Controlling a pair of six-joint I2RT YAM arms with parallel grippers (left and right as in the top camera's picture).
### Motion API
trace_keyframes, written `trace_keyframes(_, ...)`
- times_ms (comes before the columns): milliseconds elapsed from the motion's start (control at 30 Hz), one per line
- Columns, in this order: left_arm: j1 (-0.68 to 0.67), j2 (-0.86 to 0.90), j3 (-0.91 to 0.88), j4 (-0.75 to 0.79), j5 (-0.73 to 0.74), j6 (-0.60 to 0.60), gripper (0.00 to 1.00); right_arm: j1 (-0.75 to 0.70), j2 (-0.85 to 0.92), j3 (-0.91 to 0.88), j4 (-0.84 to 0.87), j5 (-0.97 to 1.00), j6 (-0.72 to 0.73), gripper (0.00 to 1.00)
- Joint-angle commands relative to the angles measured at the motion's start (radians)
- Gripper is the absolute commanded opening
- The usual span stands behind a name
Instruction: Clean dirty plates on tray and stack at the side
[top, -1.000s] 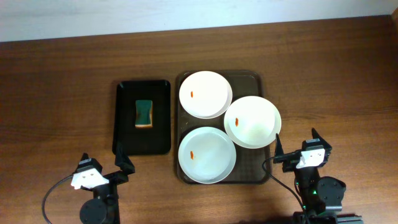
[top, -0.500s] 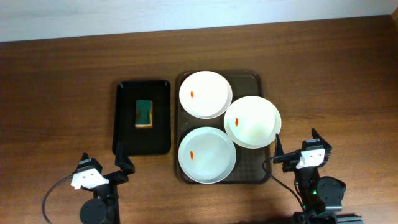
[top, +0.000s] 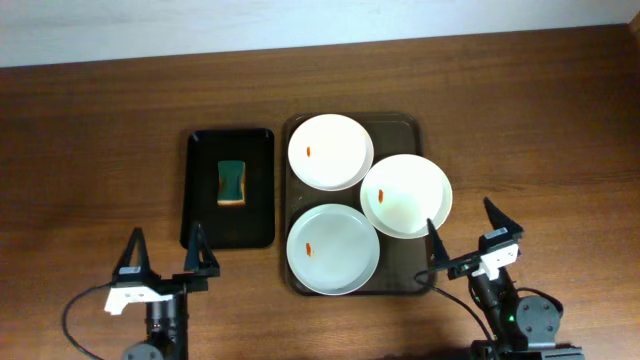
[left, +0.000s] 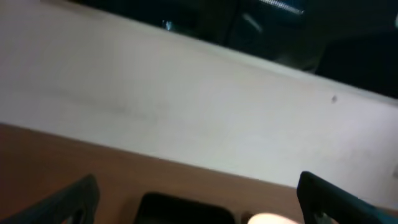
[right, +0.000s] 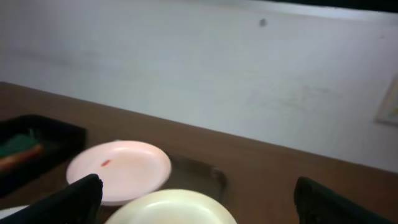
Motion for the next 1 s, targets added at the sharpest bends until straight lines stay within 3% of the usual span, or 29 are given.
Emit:
trace_keyframes(0,0.004,0.041,0.093,-0.026,0.007,0.005,1.00,0.005,0.009,0.138,-0.007,-0.054,0.087,0.98)
trace_keyframes(100,0.004,0.186,0.280,-0.162,0.007,0.036,1.00,0.005,0.119,0.325,-0.125,-0.053,0.087,0.98)
trace_keyframes(300,0.004,0.795,0.981,-0.741,0.059,0.050,1.00,0.005,0.682,0.962,-0.714,-0.057,0.098,0.98)
trace_keyframes(400,0.003,1.093,1.270,-1.028,0.090,0.050,1.00,0.005,0.939,1.219,-0.928,-0.057,0.098,0.98)
trace_keyframes(467,0.003,1.221,1.358,-1.127,0.091,0.050,1.00,0.005,1.041,1.295,-0.974,-0.098,0.098,0.99)
trace_keyframes(600,0.003,1.394,1.375,-1.177,0.213,0.050,1.00,0.005,1.214,1.320,-1.052,-0.235,0.098,1.00)
trace_keyframes(633,0.003,1.447,1.375,-1.180,0.212,0.050,0.88,0.005,1.254,1.320,-1.067,-0.236,0.101,0.97)
trace_keyframes(733,-0.028,1.583,1.375,-1.198,0.198,0.075,0.80,0.006,1.331,1.319,-1.112,-0.235,0.112,0.89)
trace_keyframes(833,-0.113,1.756,1.375,-1.176,0.072,0.080,0.67,0.006,1.359,1.319,-1.152,-0.235,0.082,0.81)
trace_keyframes(967,-0.192,1.934,1.375,-1.068,-0.117,0.080,0.52,0.006,1.358,1.319,-1.192,-0.235,0.082,0.79)
